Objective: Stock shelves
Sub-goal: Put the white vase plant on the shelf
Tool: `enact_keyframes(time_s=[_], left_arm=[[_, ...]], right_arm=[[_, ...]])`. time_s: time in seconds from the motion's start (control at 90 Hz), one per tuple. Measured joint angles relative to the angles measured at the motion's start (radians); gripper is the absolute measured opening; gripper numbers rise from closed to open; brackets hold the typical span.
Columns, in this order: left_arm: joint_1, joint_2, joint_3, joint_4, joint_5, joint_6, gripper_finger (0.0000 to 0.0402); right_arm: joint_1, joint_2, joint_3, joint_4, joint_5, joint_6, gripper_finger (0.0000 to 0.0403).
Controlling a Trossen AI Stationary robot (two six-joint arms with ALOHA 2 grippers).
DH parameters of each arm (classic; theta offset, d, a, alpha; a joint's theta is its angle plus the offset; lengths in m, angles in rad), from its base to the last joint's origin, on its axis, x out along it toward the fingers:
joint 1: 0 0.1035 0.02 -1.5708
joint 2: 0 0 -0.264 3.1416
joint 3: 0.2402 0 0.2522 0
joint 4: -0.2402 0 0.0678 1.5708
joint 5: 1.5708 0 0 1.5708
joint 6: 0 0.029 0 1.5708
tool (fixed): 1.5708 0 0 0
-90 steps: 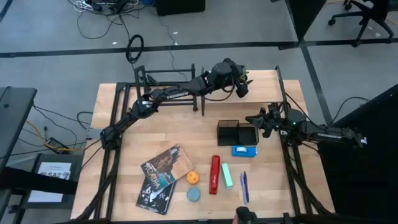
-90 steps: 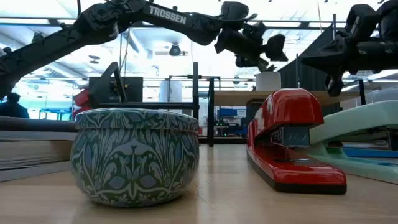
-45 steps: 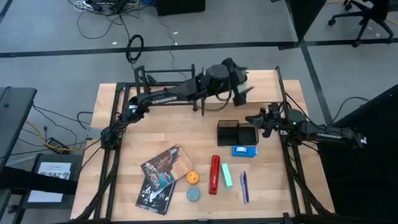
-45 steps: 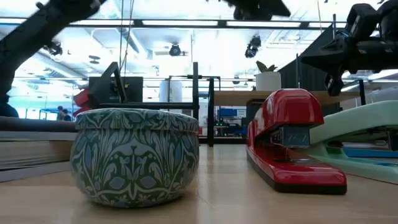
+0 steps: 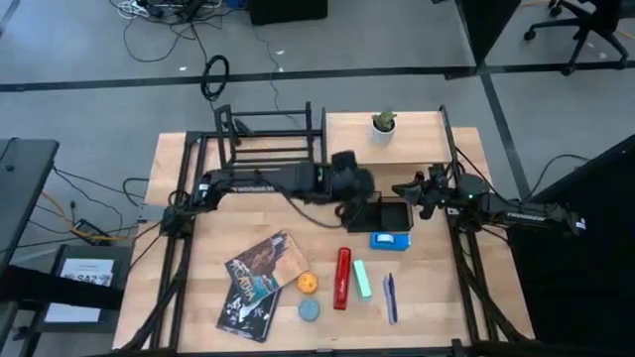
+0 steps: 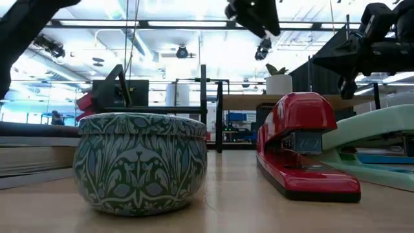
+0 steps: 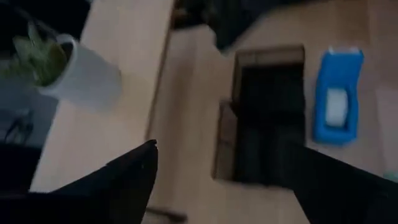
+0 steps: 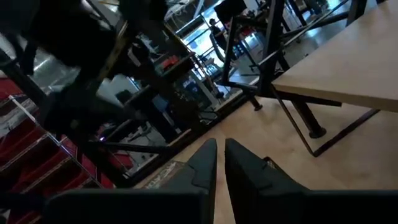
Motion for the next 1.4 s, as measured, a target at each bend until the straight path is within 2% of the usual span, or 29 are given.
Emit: enact_keyframes(time_s=[0.122, 0.244, 0.344, 0.411, 0.6, 0.744, 0.844, 0.933, 1.011, 1.111, 1.289, 1.4], left_arm=[[-0.058, -0.003, -0.045, -0.091, -0.116, -0.119, 0.0299], [-0.095, -0.014, -0.152, -0.119, -0.238, -0.214, 0.0293], [-0.098, -0.045, -0.266, -0.079, -0.236, -0.263, 0.0292], [-0.094, -0.089, -0.371, -0.012, -0.196, -0.282, 0.0292], [-0.063, -0.289, -0.759, 0.339, -0.104, -0.287, 0.0292], [-0.018, -0.455, -1.071, 0.716, -0.03, -0.289, 0.0292], [-0.001, -0.505, -1.264, 1.028, 0.069, -0.29, 0.0292], [0.004, -0.505, -1.373, 1.27, 0.118, -0.278, 0.0292], [0.006, -0.48, -1.417, 1.439, 0.128, -0.215, 0.0292], [0.006, -0.431, -1.418, 1.55, 0.176, -0.114, 0.0292], [0.034, -0.362, -1.333, 1.587, 0.238, -0.037, 0.0292], [0.063, -0.317, -1.263, 1.571, 0.323, 0.003, 0.029]], right_arm=[[0.0, 0.0, 0.0, 0.0, 0.0, 0.0, 0.0007], [0.0, 0.0, 0.0, 0.0, 0.0, 0.0, 0.0007], [0.0, 0.0, 0.0, 0.001, 0.0, 0.0, 0.0007], [0.0, 0.0, 0.0, 0.001, 0.0, 0.0, 0.0007], [0.0, 0.0, 0.0, 0.004, 0.0, 0.0, 0.0007], [0.0, 0.0, 0.0, 0.006, 0.0, 0.0, 0.0007], [0.0, 0.0, 0.0, 0.006, 0.0, 0.0, 0.0007], [0.0, 0.0, 0.0, 0.006, 0.0, 0.0, 0.0007], [0.0, 0.0, 0.0, 0.007, 0.0, 0.0, 0.0007], [0.0, 0.0, 0.0, 0.007, 0.0, 0.0, 0.0007], [0.0, 0.0, 0.0, 0.007, 0.0, 0.0, 0.0007], [0.0, 0.0, 0.0, 0.007, 0.0, 0.0, 0.0007]])
